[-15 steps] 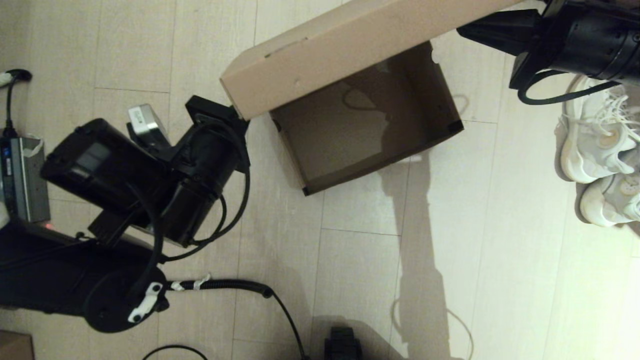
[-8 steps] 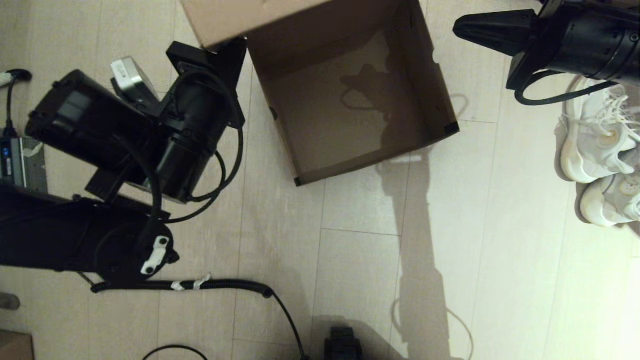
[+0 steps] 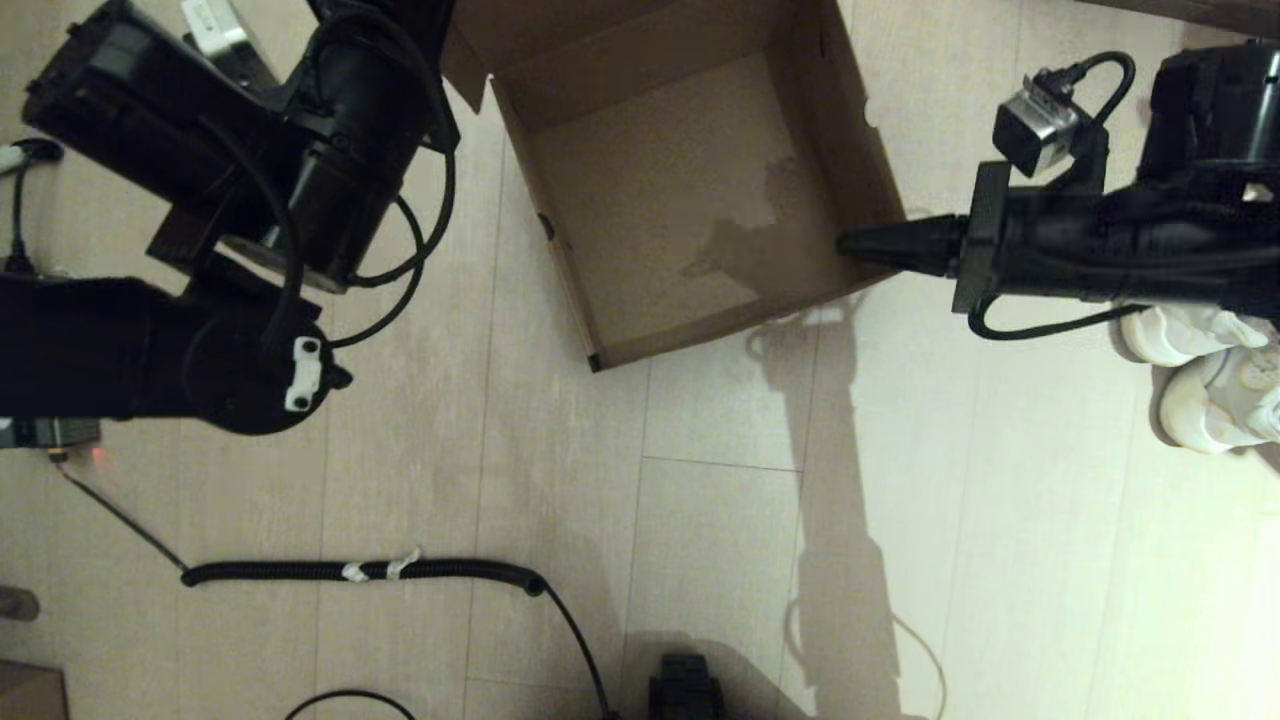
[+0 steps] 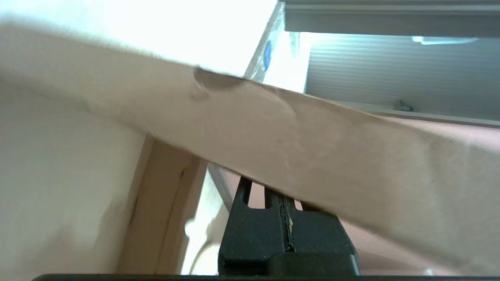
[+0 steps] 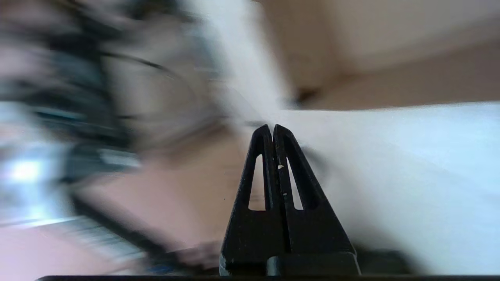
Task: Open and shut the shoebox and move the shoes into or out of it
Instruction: Open the shoe box
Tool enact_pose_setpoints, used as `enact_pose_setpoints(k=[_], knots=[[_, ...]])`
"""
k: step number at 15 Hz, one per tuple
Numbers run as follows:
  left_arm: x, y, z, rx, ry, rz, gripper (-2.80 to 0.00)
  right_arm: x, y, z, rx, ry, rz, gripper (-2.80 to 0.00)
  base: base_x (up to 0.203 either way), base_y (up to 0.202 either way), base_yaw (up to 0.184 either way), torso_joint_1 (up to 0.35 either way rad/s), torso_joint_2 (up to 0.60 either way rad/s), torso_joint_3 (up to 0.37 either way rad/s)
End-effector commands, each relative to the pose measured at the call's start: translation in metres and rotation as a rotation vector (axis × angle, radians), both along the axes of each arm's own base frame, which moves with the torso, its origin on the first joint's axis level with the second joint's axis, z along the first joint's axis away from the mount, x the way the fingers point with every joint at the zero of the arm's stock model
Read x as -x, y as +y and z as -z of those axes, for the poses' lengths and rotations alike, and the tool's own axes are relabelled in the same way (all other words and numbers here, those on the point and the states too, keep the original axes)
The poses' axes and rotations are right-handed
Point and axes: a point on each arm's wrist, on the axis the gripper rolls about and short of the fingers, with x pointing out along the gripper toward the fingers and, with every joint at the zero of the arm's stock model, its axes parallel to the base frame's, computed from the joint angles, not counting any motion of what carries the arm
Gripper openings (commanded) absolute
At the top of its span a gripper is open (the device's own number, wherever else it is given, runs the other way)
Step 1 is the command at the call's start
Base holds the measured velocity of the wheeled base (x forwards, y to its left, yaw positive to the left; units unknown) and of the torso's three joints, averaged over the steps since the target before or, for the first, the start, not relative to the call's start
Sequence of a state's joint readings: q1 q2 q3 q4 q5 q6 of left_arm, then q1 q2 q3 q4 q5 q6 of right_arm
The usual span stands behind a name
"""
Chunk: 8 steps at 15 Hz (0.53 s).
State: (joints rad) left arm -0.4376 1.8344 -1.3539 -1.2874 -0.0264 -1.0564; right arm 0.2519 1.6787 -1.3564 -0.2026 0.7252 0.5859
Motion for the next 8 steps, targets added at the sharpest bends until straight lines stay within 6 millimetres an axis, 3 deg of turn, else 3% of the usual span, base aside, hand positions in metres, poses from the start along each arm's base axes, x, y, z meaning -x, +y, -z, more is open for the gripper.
enact_pose_setpoints(k=[1, 5, 8], knots=[[-0.019, 0.011, -0.002, -0.011, -0.030, -0.025, -2.80, -0.004, 0.018, 0.015, 0.124, -0.063, 0.140, -2.80, 0.000, 0.000, 0.000, 0.000, 0.00, 0.000], [-0.053, 0.034, -0.008, -0.040, -0.098, -0.095, -2.80, -0.013, 0.065, 0.026, 0.317, -0.233, 0.432, -2.80, 0.000, 0.000, 0.000, 0.000, 0.00, 0.000], [-0.068, 0.045, 0.001, -0.091, -0.058, -0.182, -2.80, -0.027, 0.076, 0.040, 0.367, -0.285, 0.467, -2.80, 0.000, 0.000, 0.000, 0.000, 0.00, 0.000]])
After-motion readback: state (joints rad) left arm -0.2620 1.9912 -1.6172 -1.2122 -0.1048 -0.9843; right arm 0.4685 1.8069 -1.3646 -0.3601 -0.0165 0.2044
